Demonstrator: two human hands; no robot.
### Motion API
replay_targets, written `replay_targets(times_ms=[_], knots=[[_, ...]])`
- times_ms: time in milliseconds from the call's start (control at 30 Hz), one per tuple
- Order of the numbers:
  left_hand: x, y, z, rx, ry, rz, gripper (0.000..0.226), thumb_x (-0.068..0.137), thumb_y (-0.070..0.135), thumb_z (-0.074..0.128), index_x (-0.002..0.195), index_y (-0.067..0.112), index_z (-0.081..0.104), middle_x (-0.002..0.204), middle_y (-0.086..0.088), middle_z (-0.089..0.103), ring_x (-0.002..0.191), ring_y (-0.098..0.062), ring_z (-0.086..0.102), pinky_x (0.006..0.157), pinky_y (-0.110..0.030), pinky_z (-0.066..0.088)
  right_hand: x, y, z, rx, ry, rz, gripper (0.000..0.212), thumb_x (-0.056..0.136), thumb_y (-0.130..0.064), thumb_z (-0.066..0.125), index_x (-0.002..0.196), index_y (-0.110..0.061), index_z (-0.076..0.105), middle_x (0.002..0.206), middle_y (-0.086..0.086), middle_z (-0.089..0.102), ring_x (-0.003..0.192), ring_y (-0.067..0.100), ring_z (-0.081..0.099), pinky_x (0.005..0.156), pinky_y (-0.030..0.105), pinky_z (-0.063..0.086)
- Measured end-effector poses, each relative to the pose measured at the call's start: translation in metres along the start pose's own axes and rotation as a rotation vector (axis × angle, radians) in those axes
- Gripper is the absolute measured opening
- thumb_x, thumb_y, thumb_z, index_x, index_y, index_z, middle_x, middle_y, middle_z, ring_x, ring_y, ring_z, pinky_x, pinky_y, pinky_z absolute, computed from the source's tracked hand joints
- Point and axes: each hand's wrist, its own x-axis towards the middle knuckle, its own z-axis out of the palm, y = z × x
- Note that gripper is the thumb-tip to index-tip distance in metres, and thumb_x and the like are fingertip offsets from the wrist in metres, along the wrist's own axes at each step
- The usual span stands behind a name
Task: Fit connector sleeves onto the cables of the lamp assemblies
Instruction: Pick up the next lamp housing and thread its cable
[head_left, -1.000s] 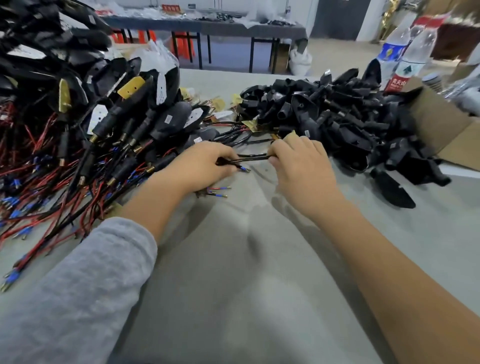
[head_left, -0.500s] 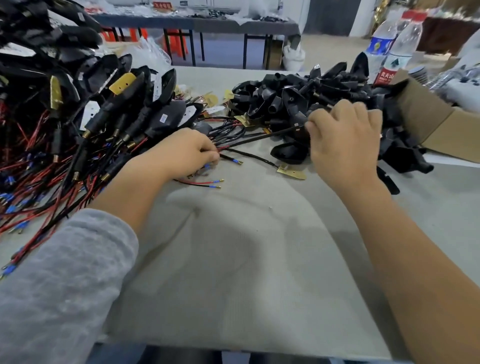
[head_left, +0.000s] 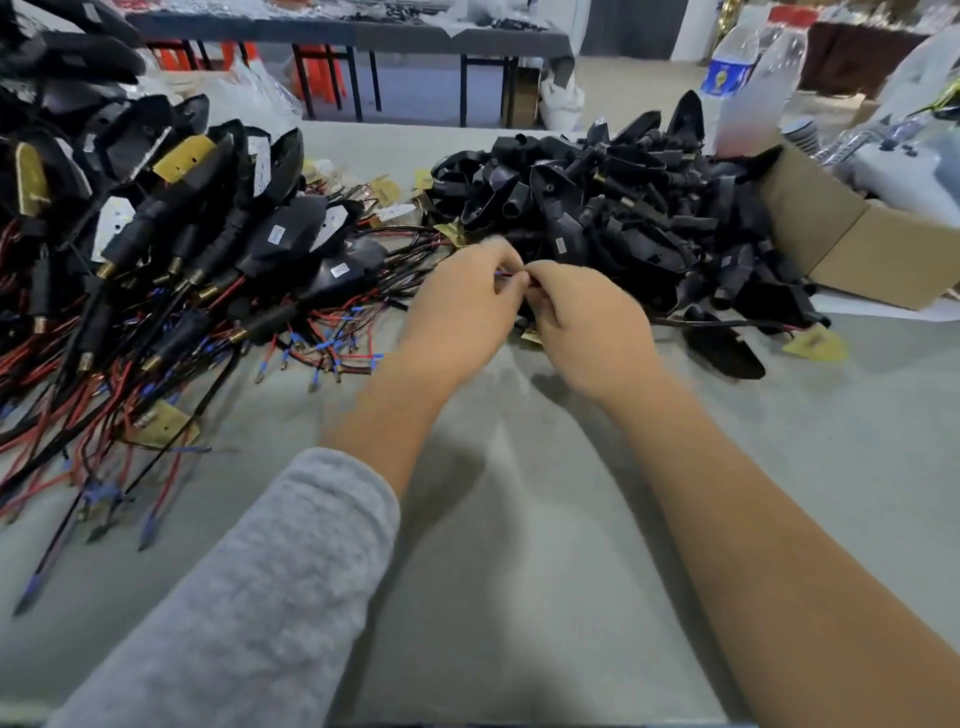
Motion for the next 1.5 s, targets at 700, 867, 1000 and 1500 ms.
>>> replay_targets(times_ms=[700, 867, 1000, 1500], knots=[[-0.013, -0.008, 0.004, -0.533, 0.173, -0.360, 0.011, 0.085, 0.011, 0.061, 0.088, 0.018, 0.054, 0.084, 0.002, 0.060, 0.083, -0.023, 0.061, 0.087, -0.048, 0.053, 0.020, -0.032, 0.028, 0.572, 0.154, 0.452, 0.021, 0.099, -0.023, 0.043, 0.091, -0.017, 0.061, 0.085, -0.003, 0.061, 0.082, 0.019, 0.056, 0.075, 0.044, 0.049], [-0.008, -0.021, 0.006, -0.137, 0.116, -0.277, 0.033, 0.091, 0.016, 0.050, 0.124, 0.020, 0.053, 0.129, 0.000, 0.052, 0.130, -0.020, 0.040, 0.109, -0.037, 0.033, 0.017, -0.010, 0.032, 0.384, 0.201, 0.565, 0.023, 0.101, -0.027, 0.037, 0.101, -0.021, 0.060, 0.096, 0.000, 0.059, 0.076, 0.015, 0.054, 0.055, 0.030, 0.034], [-0.006, -0.021, 0.012, -0.012, -0.091, -0.281, 0.040, 0.097, 0.029, 0.045, 0.135, 0.024, 0.055, 0.145, -0.007, 0.048, 0.142, -0.020, 0.030, 0.114, -0.039, 0.030, 0.013, -0.002, 0.032, 0.354, 0.111, 0.627, 0.023, 0.100, -0.026, 0.037, 0.098, -0.023, 0.060, 0.078, -0.006, 0.060, 0.073, 0.016, 0.056, 0.052, 0.029, 0.030], [-0.014, -0.020, 0.003, -0.325, -0.114, -0.250, 0.045, 0.081, 0.031, 0.073, 0.117, 0.027, 0.046, 0.067, 0.000, 0.071, 0.056, -0.010, 0.064, 0.058, -0.025, 0.053, 0.011, -0.007, 0.023, 0.614, 0.189, 0.485, 0.020, 0.099, -0.016, 0.045, 0.098, -0.021, 0.065, 0.071, -0.013, 0.056, 0.058, -0.001, 0.051, 0.056, 0.015, 0.038]])
